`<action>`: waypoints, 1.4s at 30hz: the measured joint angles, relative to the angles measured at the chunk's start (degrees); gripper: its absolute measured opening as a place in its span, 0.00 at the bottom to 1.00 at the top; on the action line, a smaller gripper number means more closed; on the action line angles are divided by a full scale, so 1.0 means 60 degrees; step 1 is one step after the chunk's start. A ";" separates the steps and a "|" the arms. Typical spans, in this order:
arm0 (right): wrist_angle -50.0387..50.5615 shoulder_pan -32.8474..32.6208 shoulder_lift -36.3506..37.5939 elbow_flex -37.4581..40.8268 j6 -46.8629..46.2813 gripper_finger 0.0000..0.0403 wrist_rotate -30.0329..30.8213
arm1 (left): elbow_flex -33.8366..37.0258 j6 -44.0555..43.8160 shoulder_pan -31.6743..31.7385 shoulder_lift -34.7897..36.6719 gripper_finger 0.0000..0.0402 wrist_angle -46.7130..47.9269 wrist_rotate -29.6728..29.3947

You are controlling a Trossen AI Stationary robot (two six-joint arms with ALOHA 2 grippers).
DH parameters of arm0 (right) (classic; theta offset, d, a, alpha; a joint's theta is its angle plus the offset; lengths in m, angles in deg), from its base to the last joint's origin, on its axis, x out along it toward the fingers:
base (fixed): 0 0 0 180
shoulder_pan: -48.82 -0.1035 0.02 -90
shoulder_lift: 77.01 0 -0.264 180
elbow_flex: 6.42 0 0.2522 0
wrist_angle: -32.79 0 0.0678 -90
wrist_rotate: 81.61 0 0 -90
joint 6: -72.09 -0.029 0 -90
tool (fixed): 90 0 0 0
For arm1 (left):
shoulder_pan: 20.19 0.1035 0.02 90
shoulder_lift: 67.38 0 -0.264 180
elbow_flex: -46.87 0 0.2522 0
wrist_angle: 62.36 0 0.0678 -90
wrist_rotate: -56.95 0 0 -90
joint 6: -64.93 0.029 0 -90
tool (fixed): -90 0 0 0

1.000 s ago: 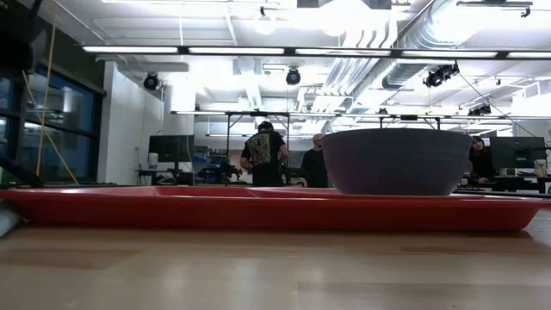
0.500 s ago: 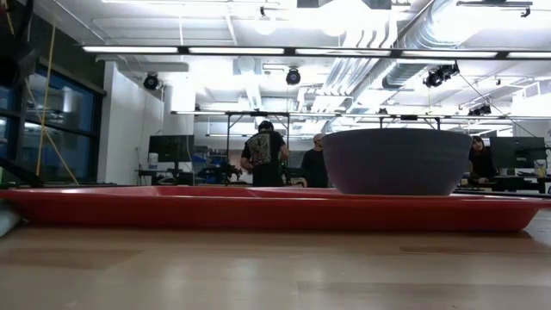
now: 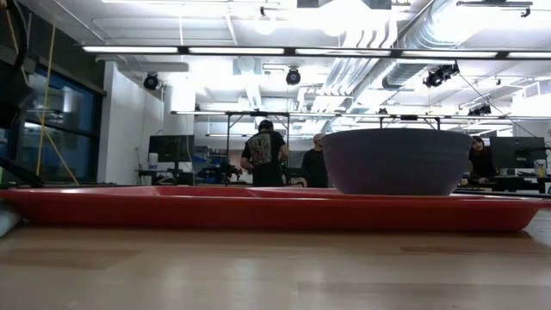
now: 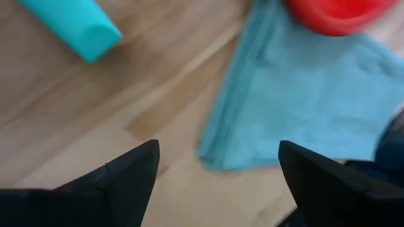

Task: Set up tray
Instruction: Put the blue napkin on the red tray to the left of the pink plate

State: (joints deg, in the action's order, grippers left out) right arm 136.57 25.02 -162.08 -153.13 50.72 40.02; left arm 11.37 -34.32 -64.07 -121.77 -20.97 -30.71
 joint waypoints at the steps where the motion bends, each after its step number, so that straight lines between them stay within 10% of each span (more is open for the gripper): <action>1: 0.0000 0.0000 0.0000 0.0000 0.0000 0.44 -0.0019 | 0.0066 -0.0014 0.0000 -0.0100 0.89 -0.0072 0.0038; 42: -0.0039 0.0000 0.0004 0.0000 -0.0004 0.45 -0.0308 | 0.0134 0.1069 0.0375 -0.2979 0.85 -0.4434 0.1318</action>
State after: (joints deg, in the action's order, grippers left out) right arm 136.33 25.02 -162.06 -153.13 50.70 38.17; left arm 12.17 -27.91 -61.82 -139.65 -47.58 -22.80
